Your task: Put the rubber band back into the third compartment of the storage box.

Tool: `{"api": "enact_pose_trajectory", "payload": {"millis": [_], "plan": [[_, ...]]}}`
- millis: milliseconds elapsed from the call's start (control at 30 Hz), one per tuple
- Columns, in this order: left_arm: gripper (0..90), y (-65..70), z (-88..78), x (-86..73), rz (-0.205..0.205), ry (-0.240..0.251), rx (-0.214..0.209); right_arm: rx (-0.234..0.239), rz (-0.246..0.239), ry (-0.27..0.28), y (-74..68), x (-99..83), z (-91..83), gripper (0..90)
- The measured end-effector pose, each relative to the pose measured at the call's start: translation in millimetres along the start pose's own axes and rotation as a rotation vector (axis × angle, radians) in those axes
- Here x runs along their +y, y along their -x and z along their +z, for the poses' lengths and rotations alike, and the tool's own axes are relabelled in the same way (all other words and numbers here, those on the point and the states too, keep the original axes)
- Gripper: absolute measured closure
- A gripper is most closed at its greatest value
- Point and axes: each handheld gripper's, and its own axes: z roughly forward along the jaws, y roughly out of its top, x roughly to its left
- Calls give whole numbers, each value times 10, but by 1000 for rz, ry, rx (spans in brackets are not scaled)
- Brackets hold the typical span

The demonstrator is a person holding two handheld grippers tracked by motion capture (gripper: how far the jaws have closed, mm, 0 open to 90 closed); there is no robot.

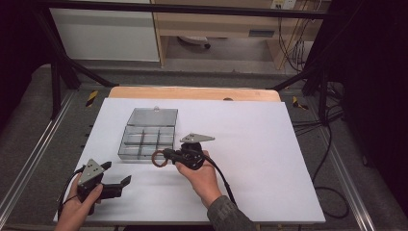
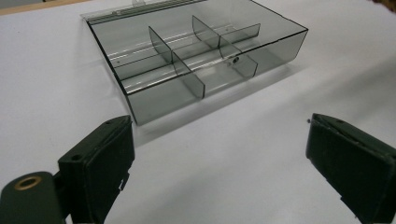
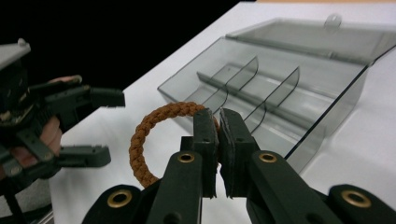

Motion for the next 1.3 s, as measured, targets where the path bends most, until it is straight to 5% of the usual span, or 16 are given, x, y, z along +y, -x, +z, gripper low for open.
{"api": "enact_pose_trajectory", "payload": {"millis": [567,1300], "plan": [[80,-2,-4,1,1,1,1,-51,29,74,271,410,-33,857],[80,-7,-7,3,6,0,2,-149,50,122,560,744,142,857]]}}
